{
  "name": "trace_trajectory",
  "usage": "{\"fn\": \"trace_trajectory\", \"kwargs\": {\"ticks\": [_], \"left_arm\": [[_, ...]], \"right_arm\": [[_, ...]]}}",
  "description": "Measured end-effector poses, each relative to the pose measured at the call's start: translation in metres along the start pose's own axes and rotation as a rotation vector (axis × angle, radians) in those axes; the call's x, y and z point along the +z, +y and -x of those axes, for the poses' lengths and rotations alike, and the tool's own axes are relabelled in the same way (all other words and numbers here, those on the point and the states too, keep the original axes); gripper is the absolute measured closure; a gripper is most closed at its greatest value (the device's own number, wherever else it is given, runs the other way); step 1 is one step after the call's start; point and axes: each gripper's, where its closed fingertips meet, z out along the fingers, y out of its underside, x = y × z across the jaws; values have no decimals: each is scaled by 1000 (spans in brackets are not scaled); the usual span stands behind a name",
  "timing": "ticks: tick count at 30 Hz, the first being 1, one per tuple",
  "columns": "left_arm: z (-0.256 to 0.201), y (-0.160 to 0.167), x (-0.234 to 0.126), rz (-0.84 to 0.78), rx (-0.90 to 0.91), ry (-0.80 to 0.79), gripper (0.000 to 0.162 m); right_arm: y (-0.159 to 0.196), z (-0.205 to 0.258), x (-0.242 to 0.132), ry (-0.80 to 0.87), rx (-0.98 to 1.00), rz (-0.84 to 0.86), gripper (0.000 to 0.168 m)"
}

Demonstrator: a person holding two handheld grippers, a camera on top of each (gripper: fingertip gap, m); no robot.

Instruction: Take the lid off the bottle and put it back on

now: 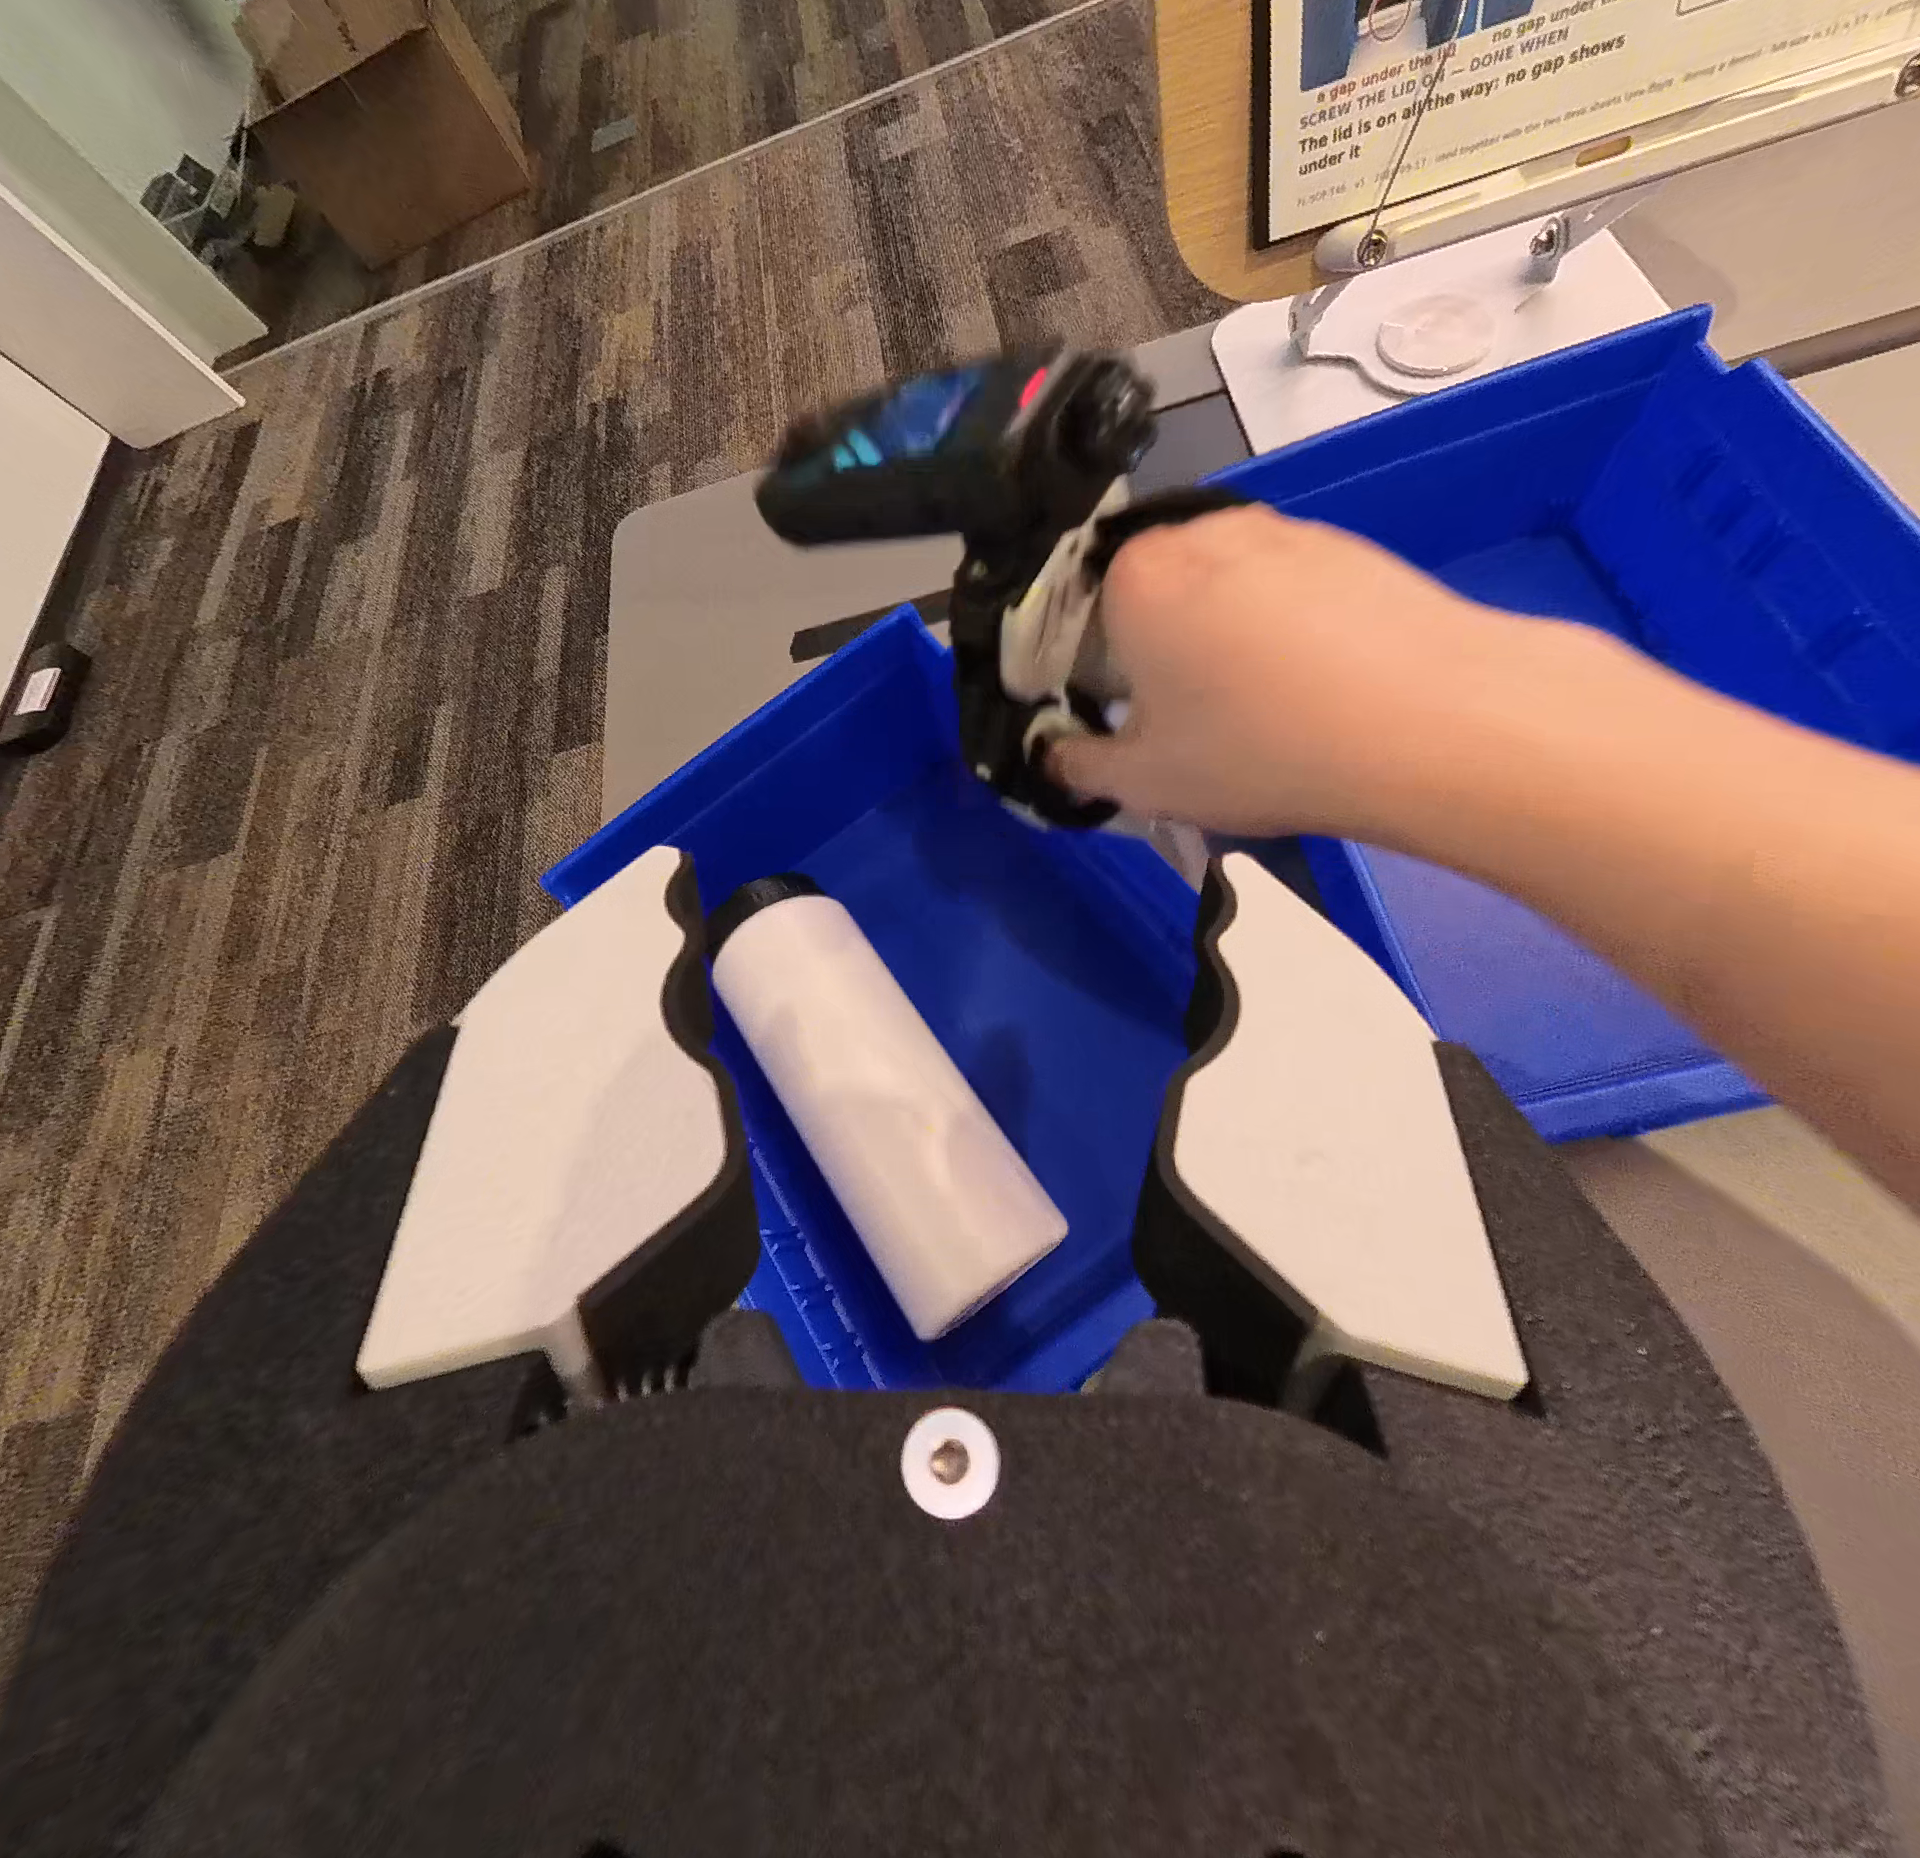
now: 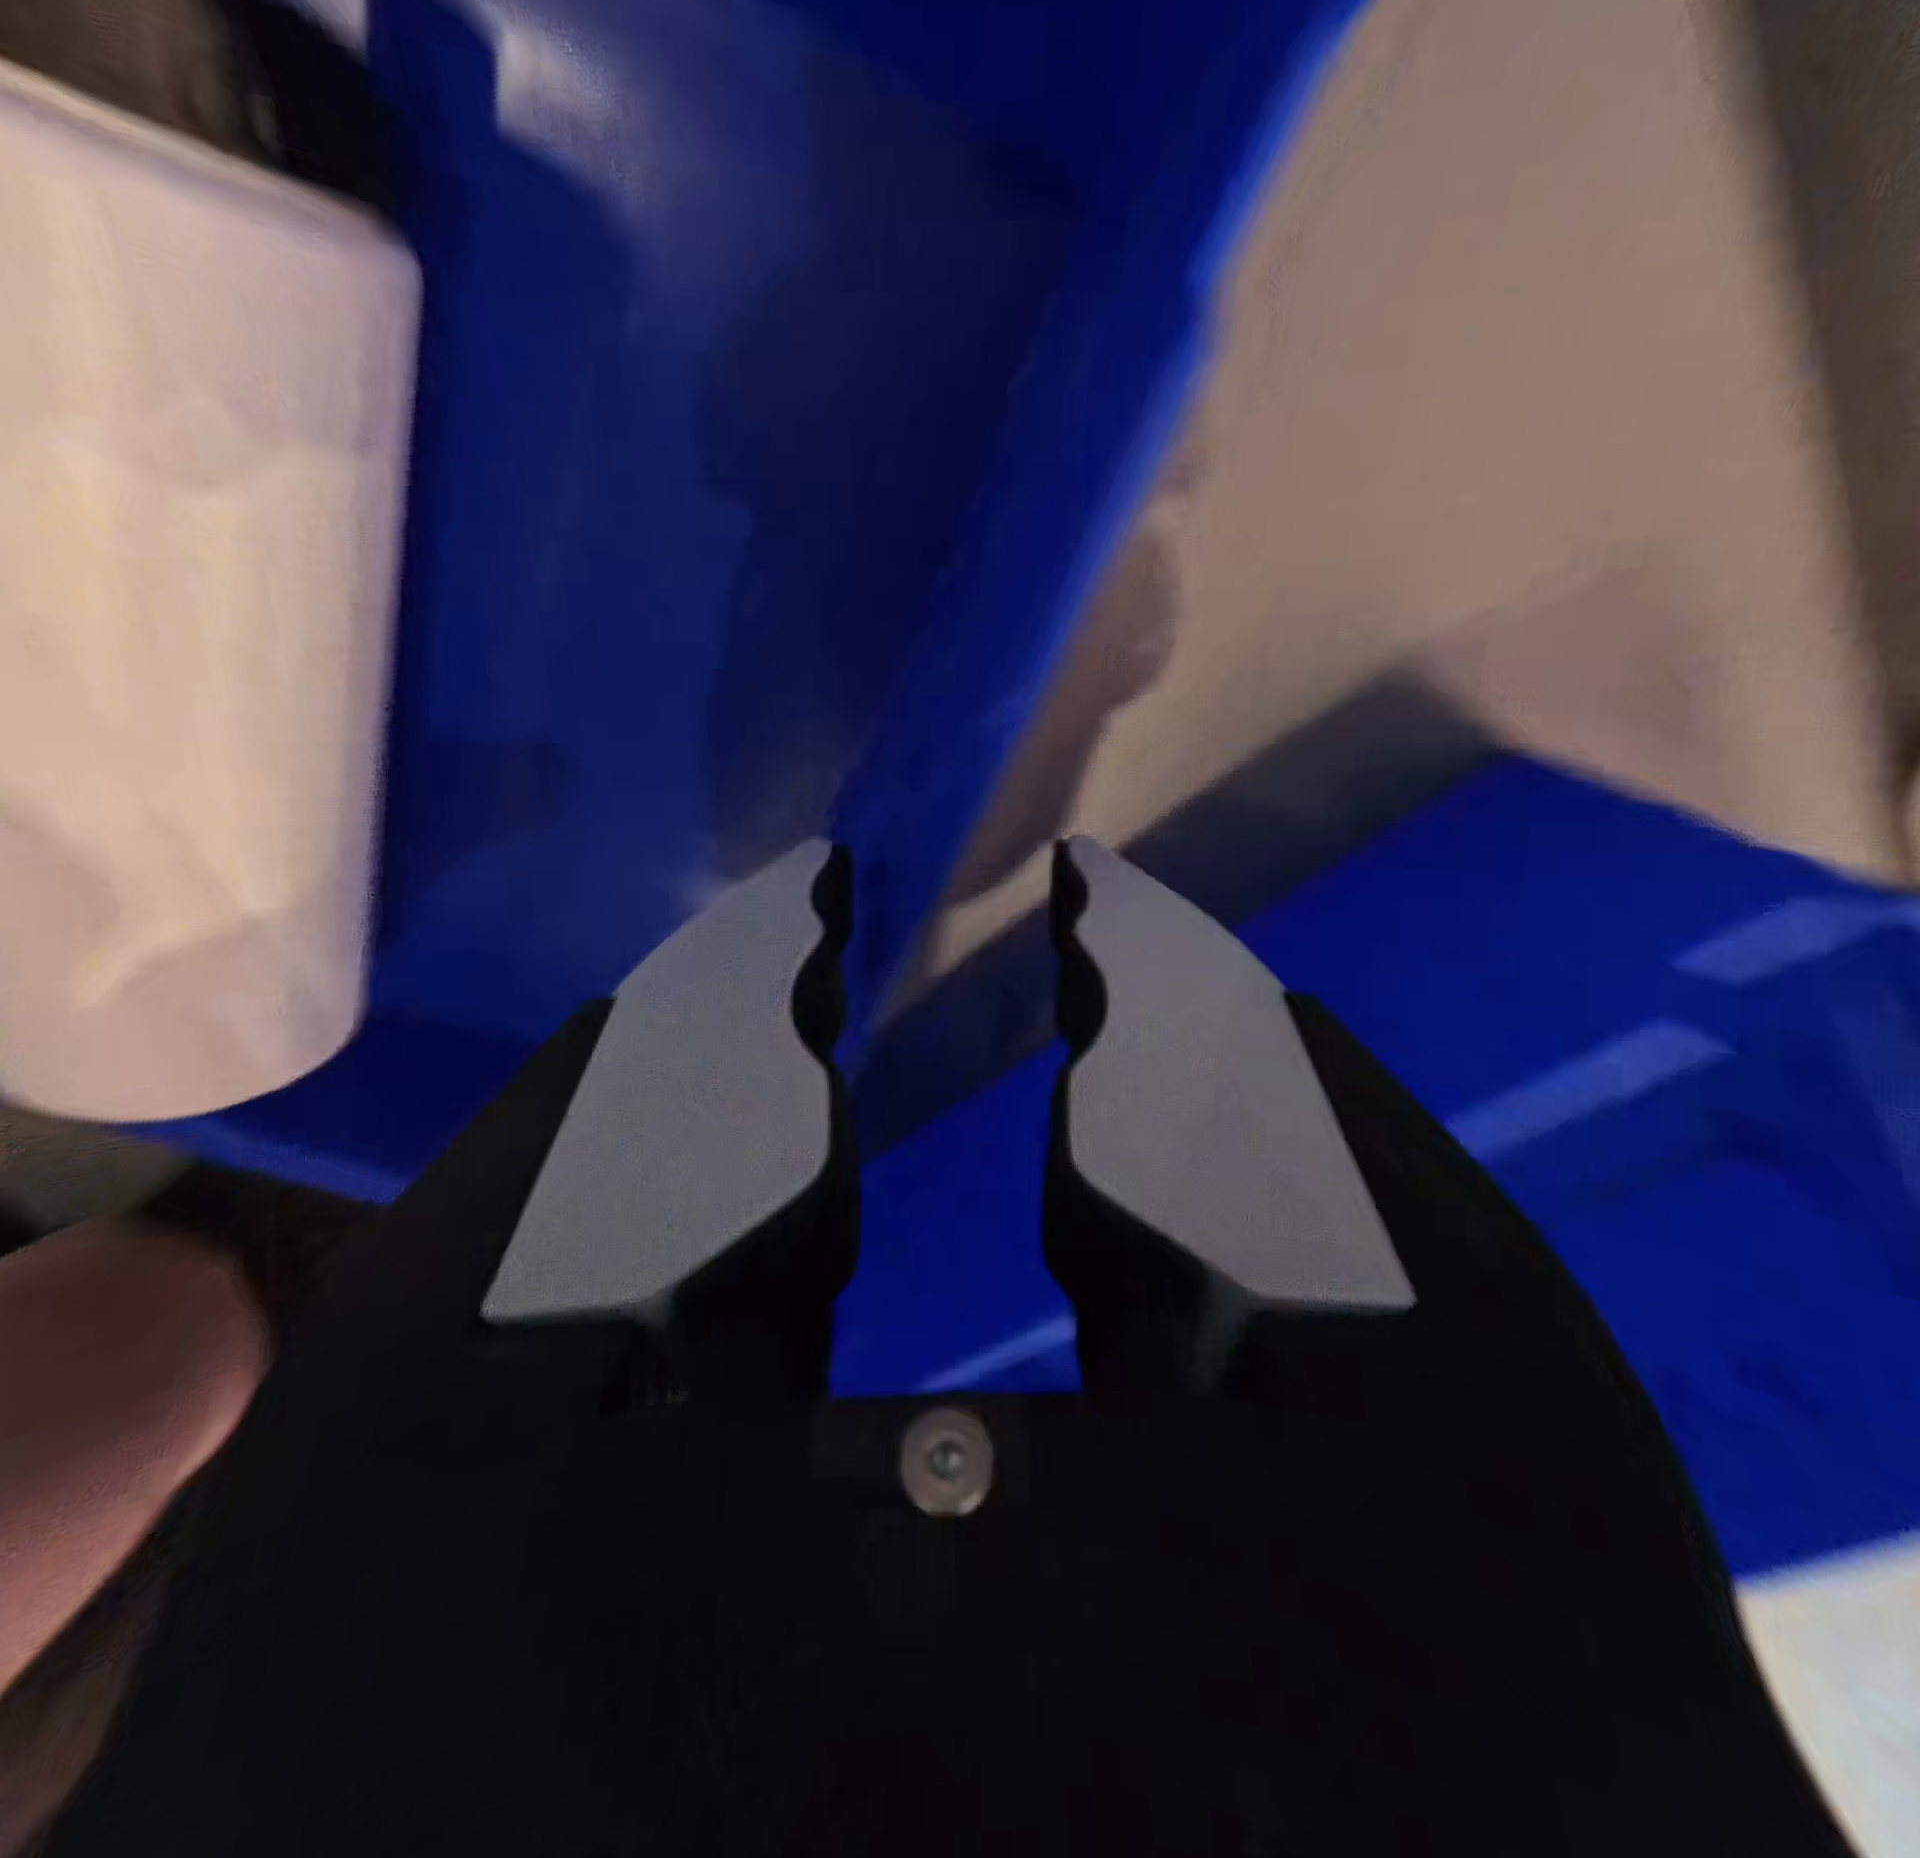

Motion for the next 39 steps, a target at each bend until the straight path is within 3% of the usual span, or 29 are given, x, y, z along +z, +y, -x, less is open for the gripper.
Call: {"fn": "trace_trajectory", "kwargs": {"ticks": [1,3,5,7,12,18,22,25,26,28,30,39], "left_arm": [[0,0,-1,-3,-1,0,71],[-1,-1,-2,-7,-2,2,71],[-3,-1,-1,-4,5,9,72],[-6,0,0,6,13,15,71],[-20,-1,2,18,55,41,70],[-42,-2,4,33,124,72,70],[-47,2,9,65,153,62,70],[-48,3,12,77,154,61,71],[-48,3,13,82,153,60,71],[-47,4,15,90,153,52,71],[-46,6,17,100,155,51,71],[-31,10,26,137,117,10,72]], "right_arm": [[-8,-12,-23,71,-37,-117,117],[-8,-42,-72,225,-60,-325,115],[14,-79,-107,371,-42,-446,109],[53,-120,-118,472,8,-450,106],[165,-191,-63,424,228,-216,75],[251,-205,-6,247,429,33,69],[285,-213,8,184,443,141,77],[302,-222,10,72,459,112,112],[308,-221,10,-3,463,100,143],[326,-229,9,-112,515,77,159],[353,-243,6,-169,562,68,160],[506,-336,-8,-65,782,90,159]]}}
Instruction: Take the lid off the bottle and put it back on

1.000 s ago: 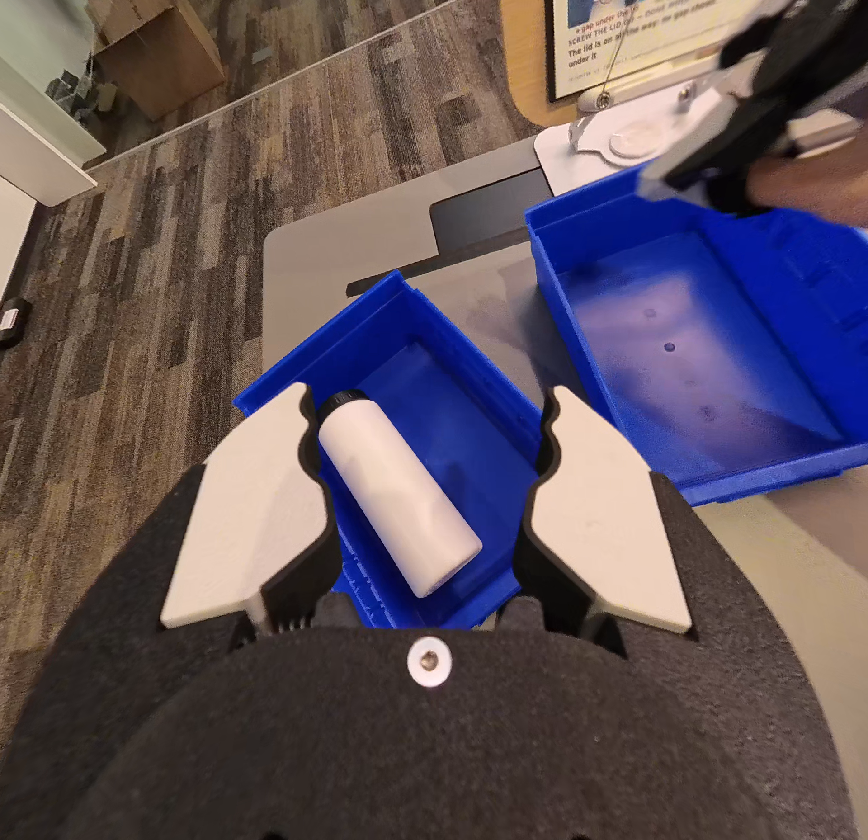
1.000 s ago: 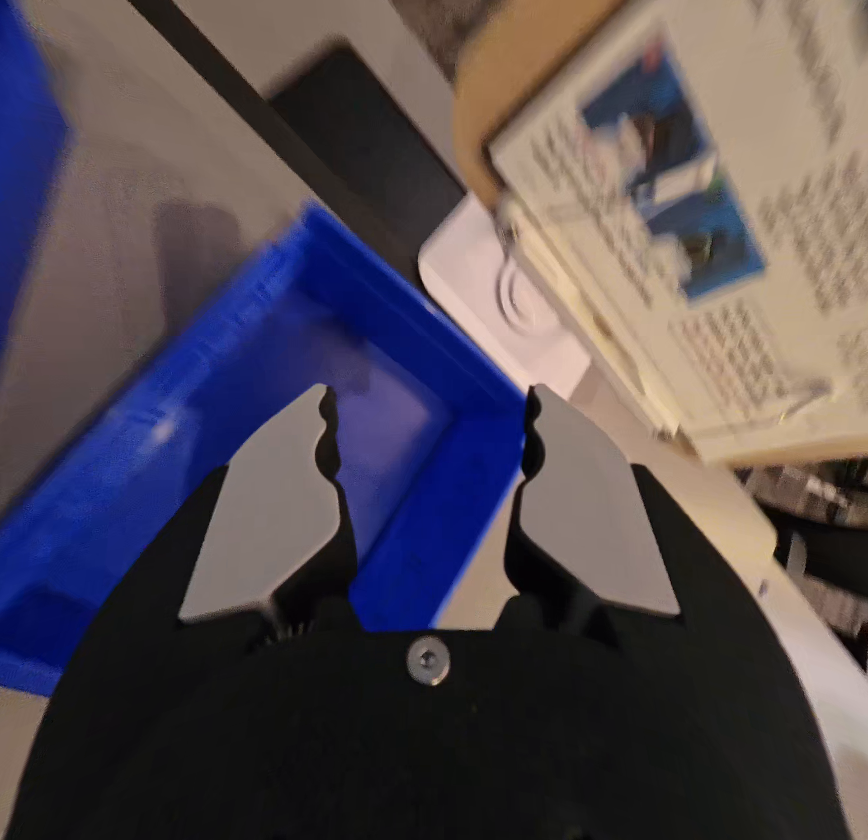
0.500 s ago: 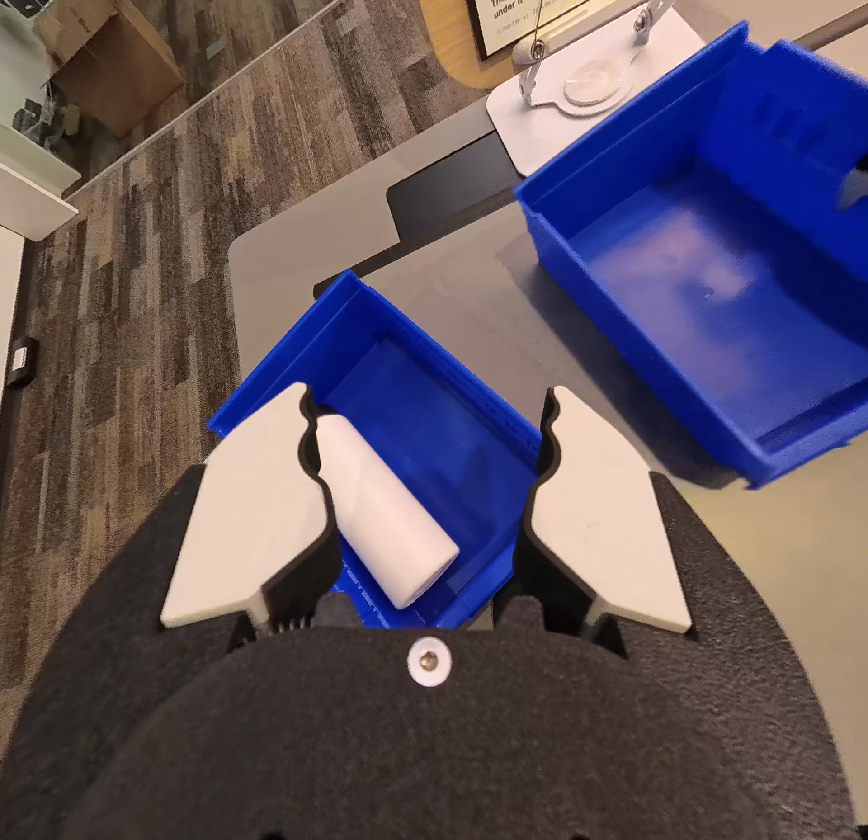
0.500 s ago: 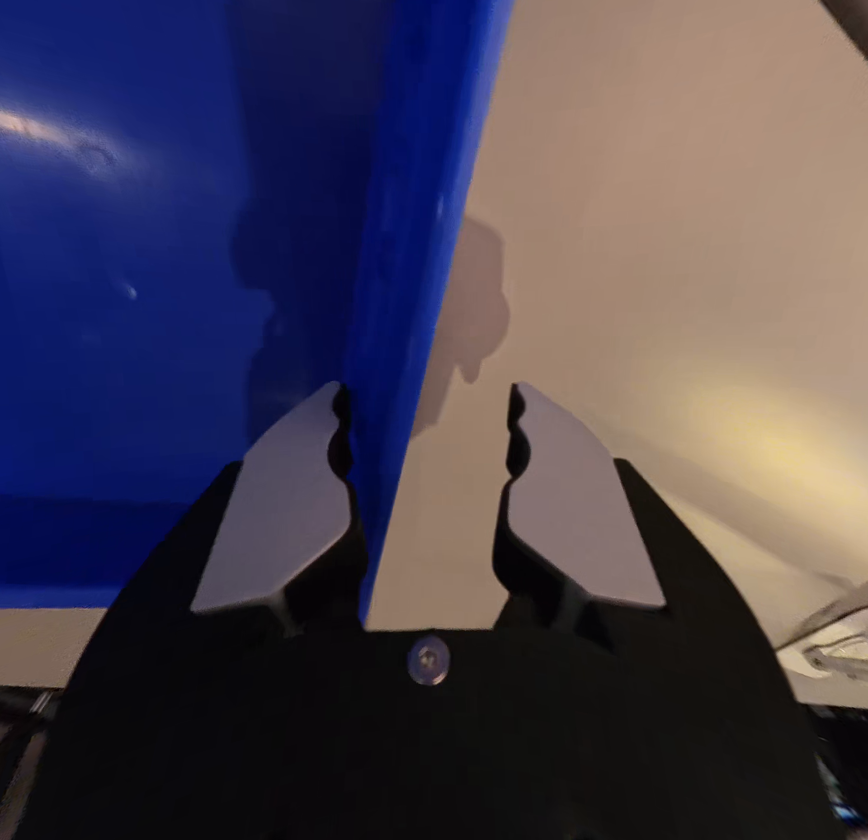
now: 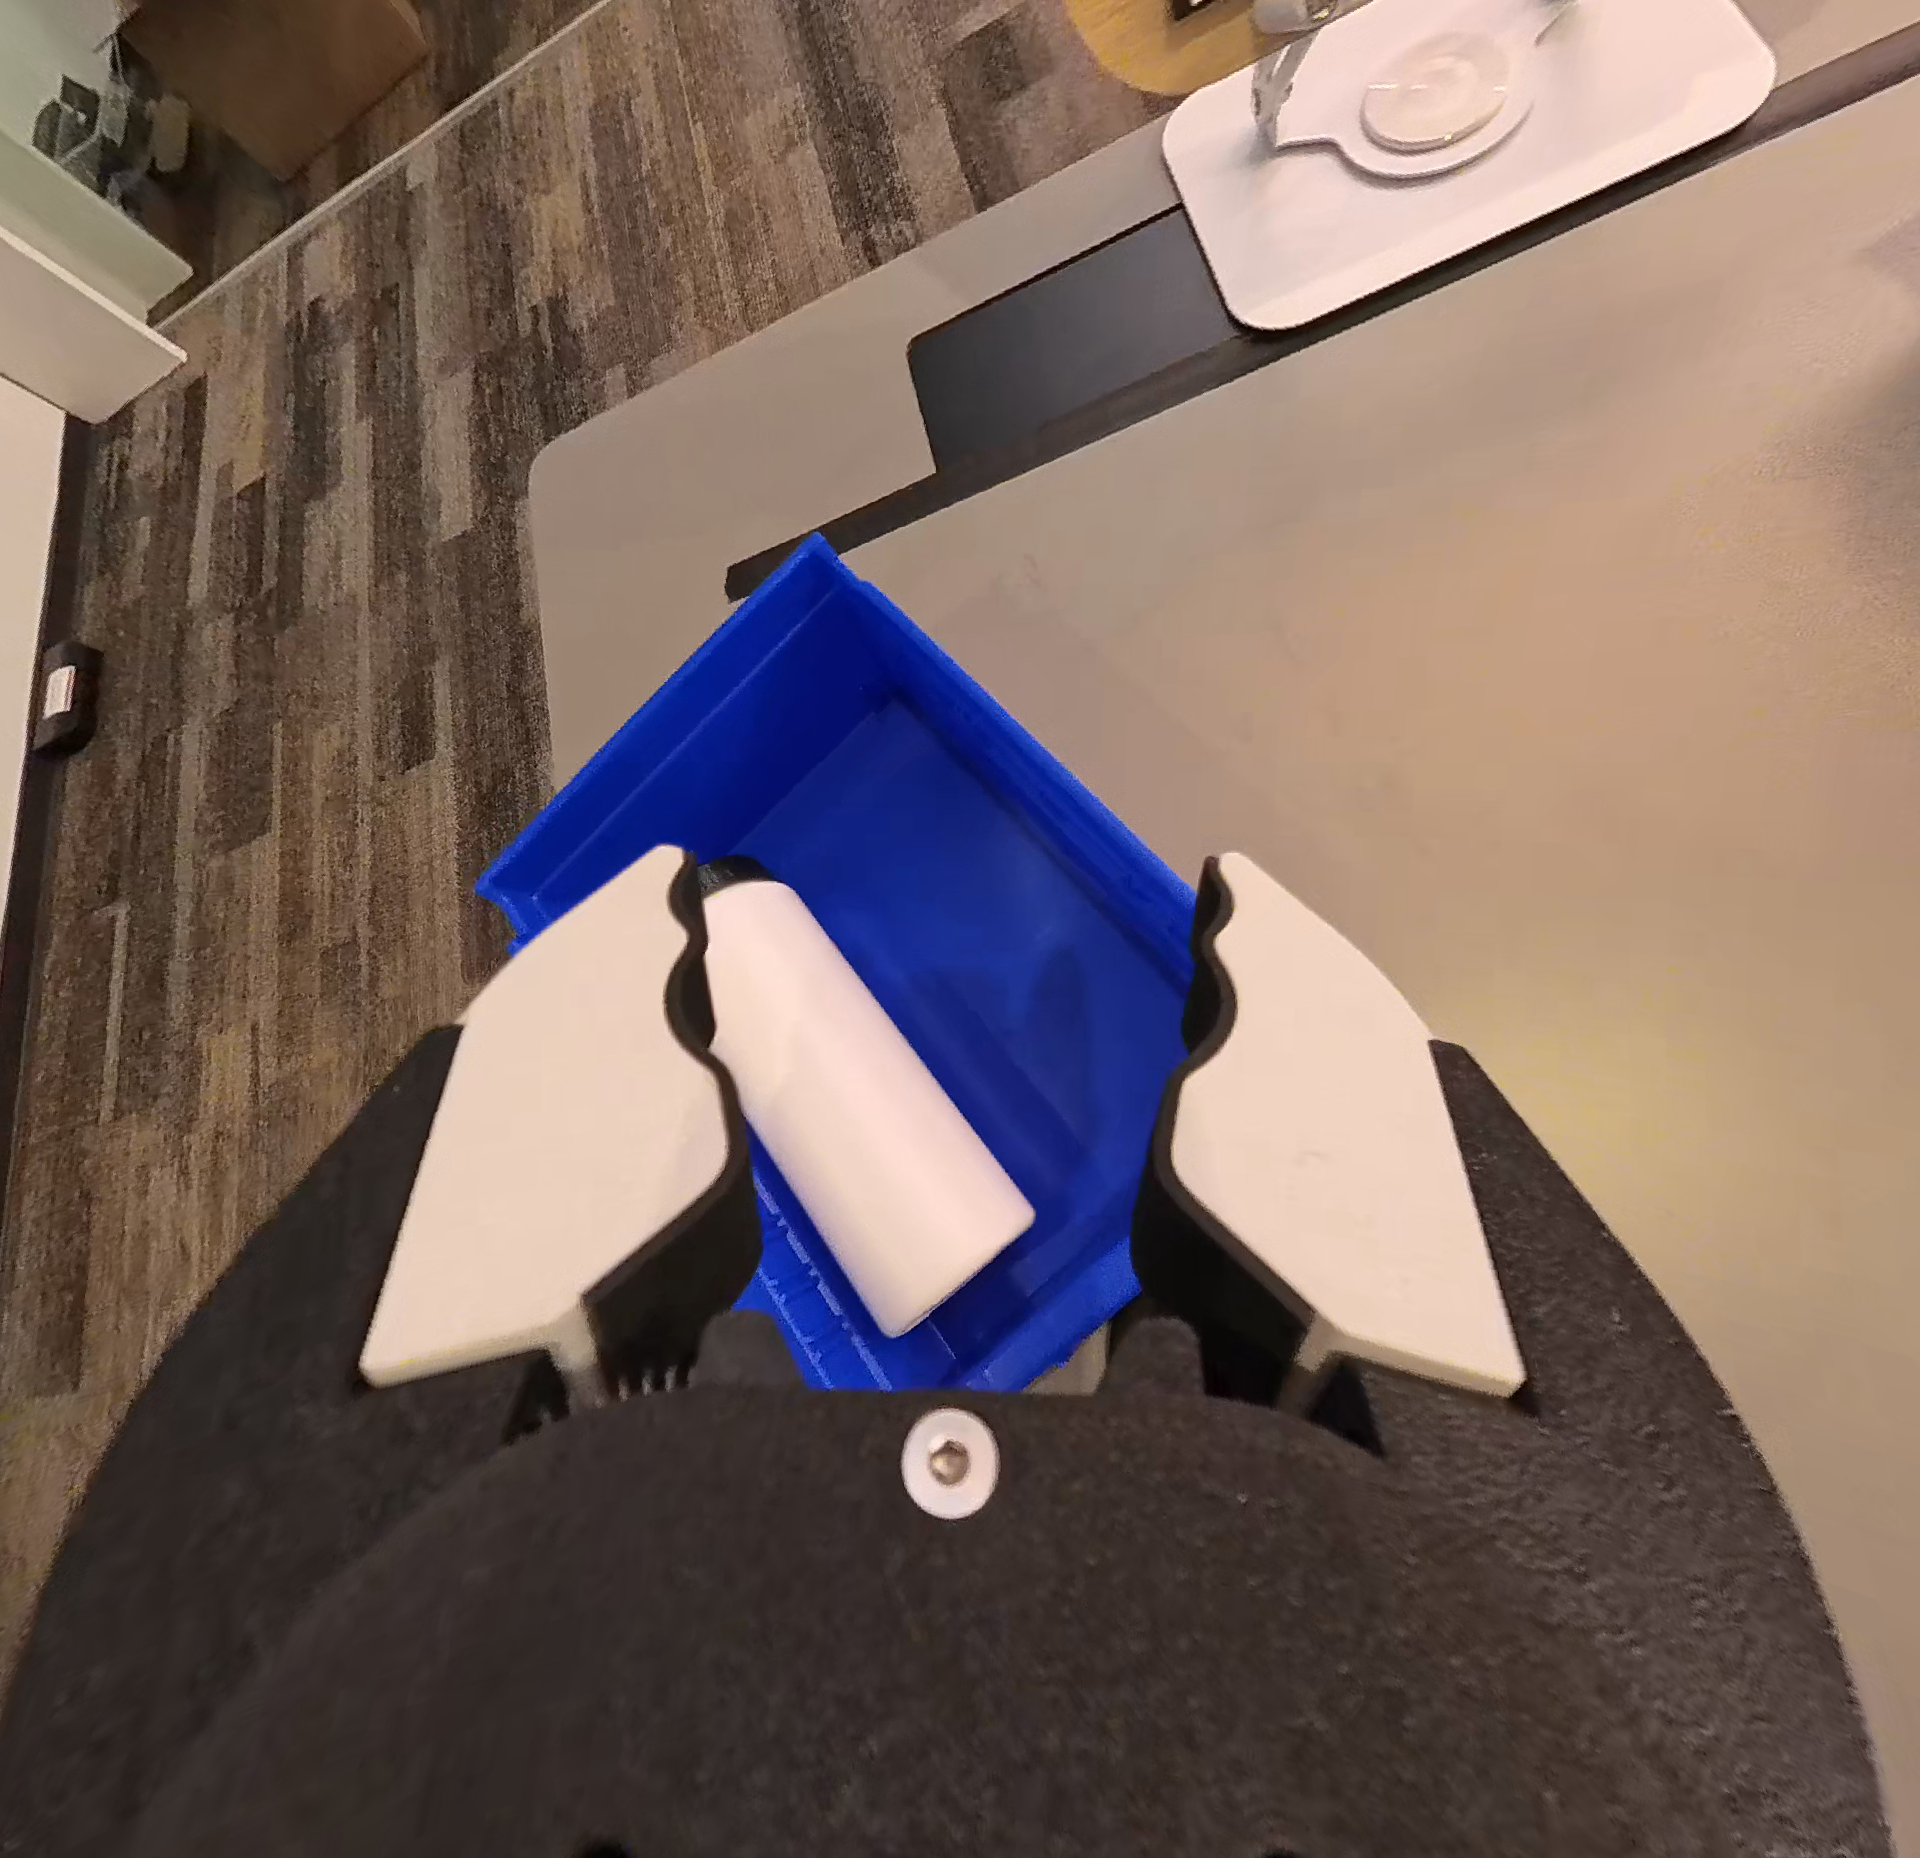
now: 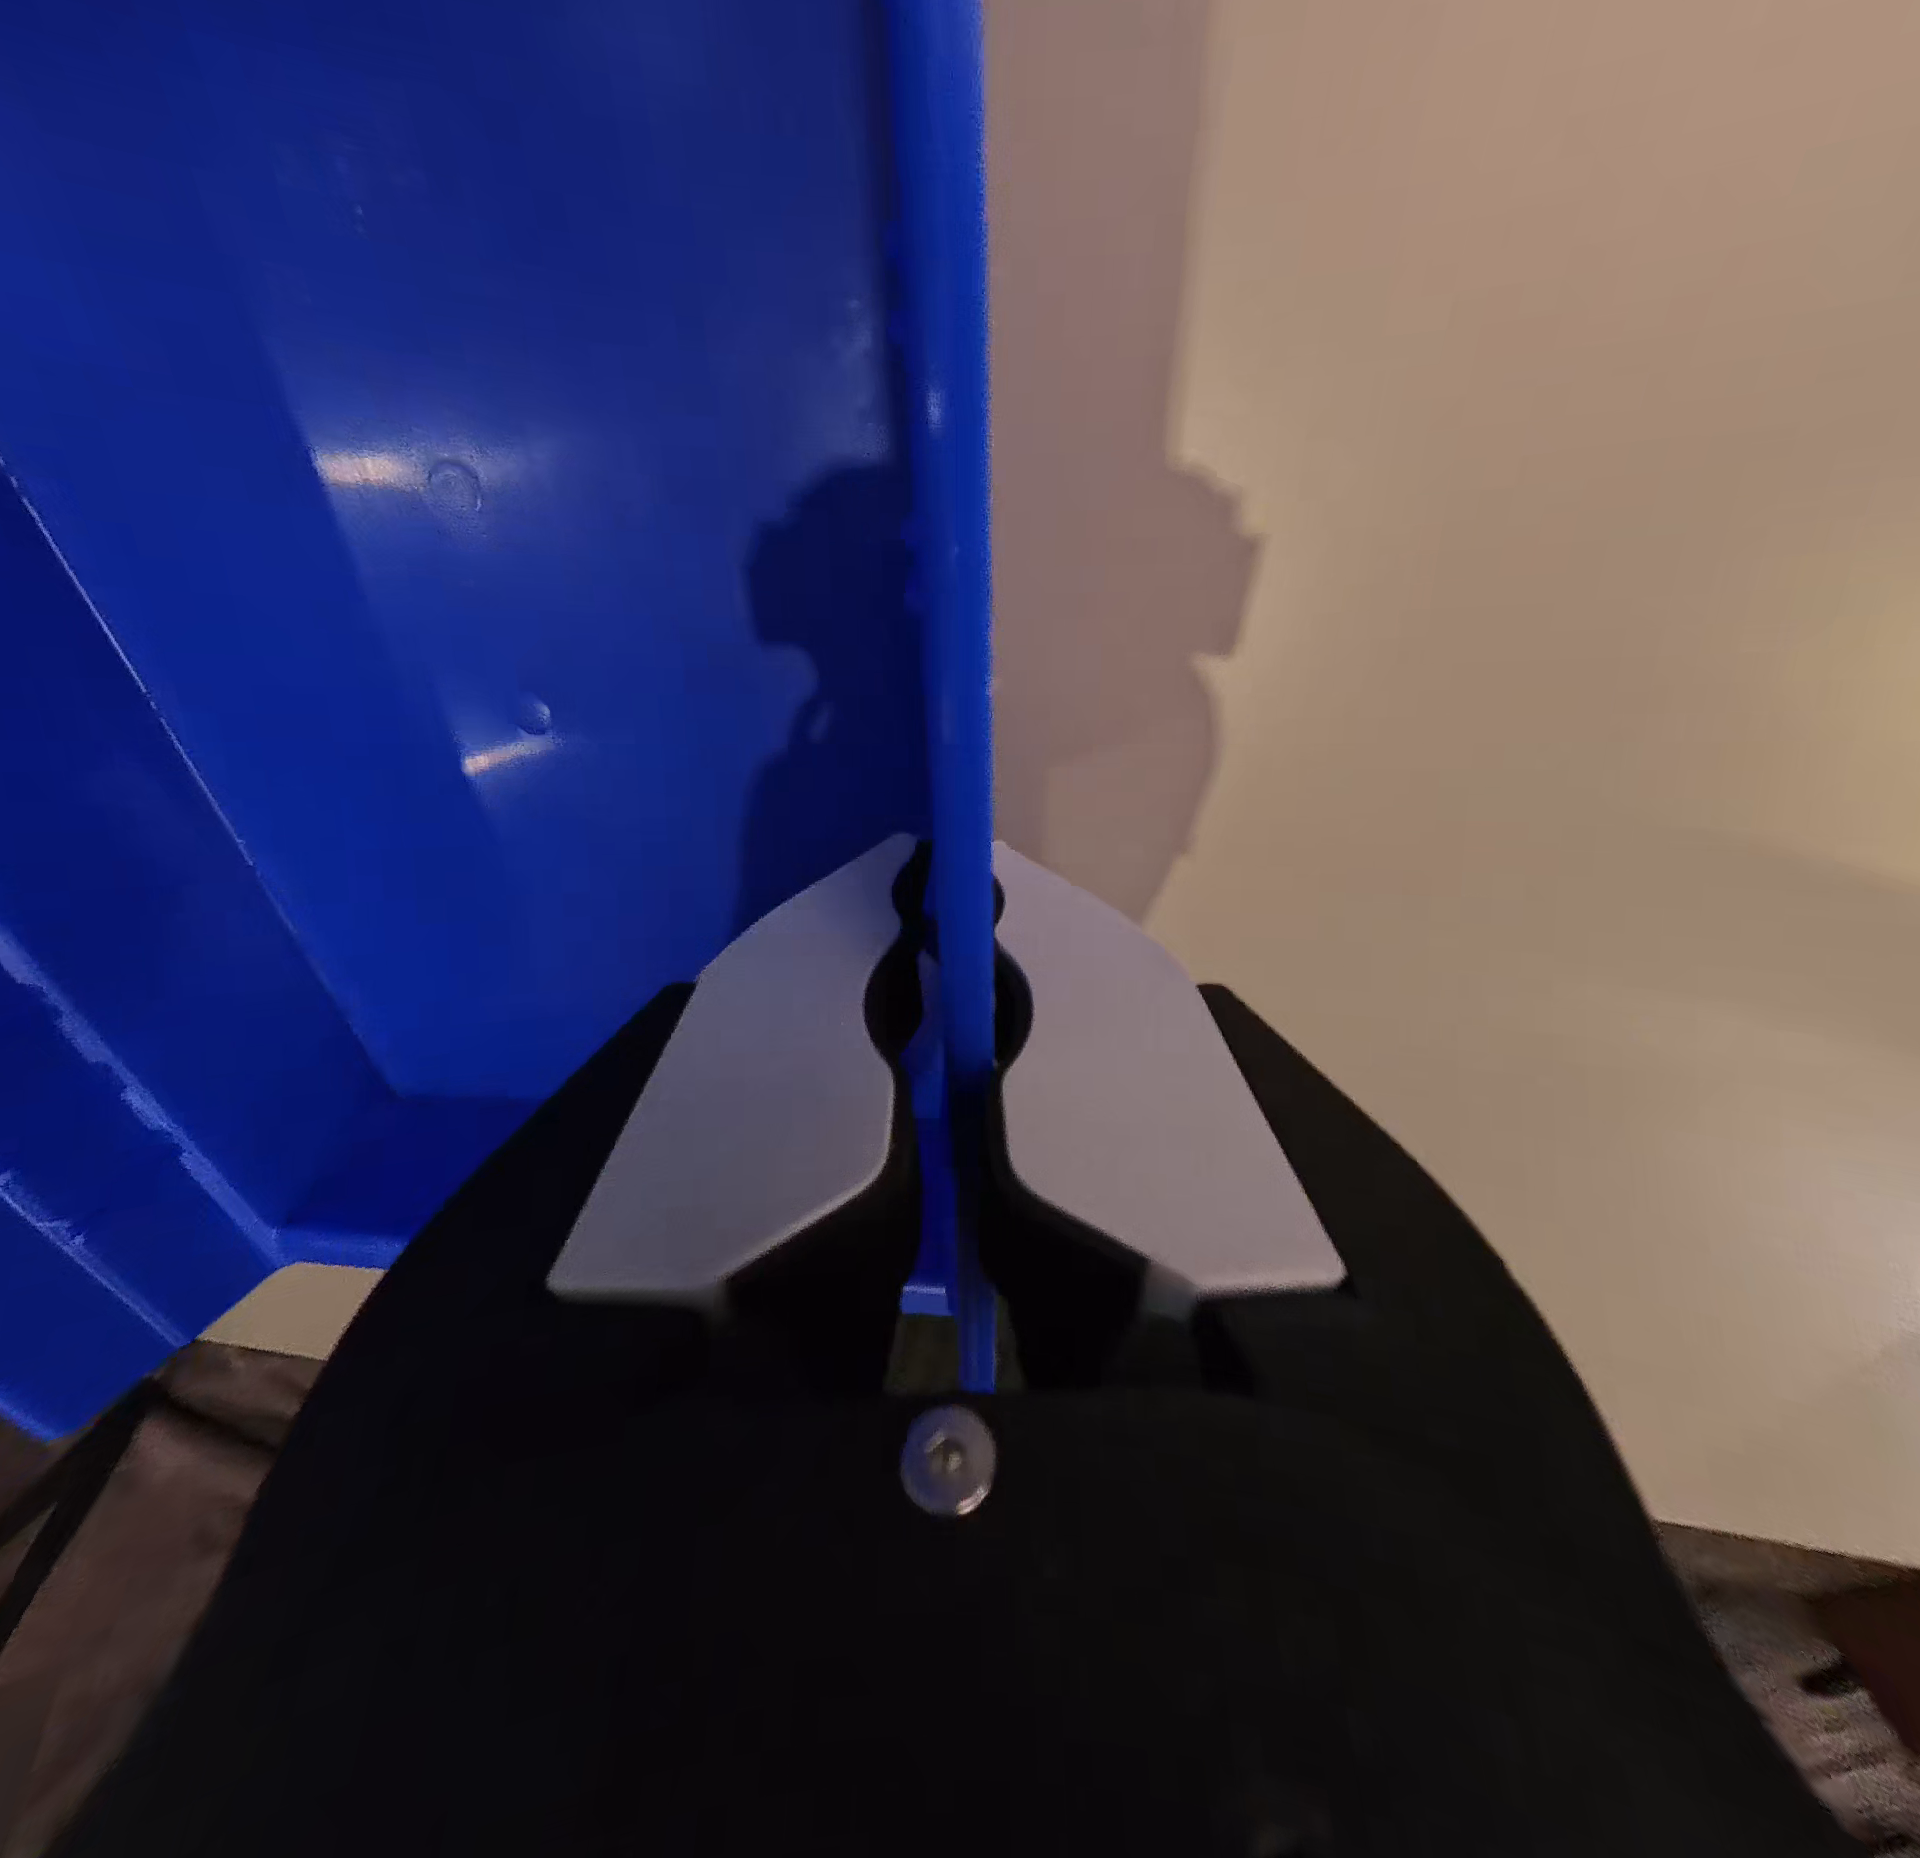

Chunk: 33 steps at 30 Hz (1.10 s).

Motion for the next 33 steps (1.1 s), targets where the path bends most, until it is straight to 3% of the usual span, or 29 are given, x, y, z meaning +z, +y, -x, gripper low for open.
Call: {"fn": "trace_trajectory", "kwargs": {"ticks": [7,13,16,19,24,28,33], "left_arm": [[28,13,9,64,-70,-58,72],[62,40,14,148,-178,-98,76],[87,67,19,233,-264,-133,75],[106,107,24,371,-396,-145,72],[126,142,35,460,-513,-138,73],[127,174,54,596,-558,-99,73],[112,203,81,743,-576,6,88]], "right_arm": [[27,-79,-6,4,103,-9,159],[34,-93,-7,-3,139,-40,159],[37,-107,-15,140,106,-90,134],[18,-113,-58,225,168,-385,123],[2,-80,-174,209,158,-952,118],[1,-36,-226,90,92,-1146,115],[-5,-1,-240,98,-27,-1318,117]]}}
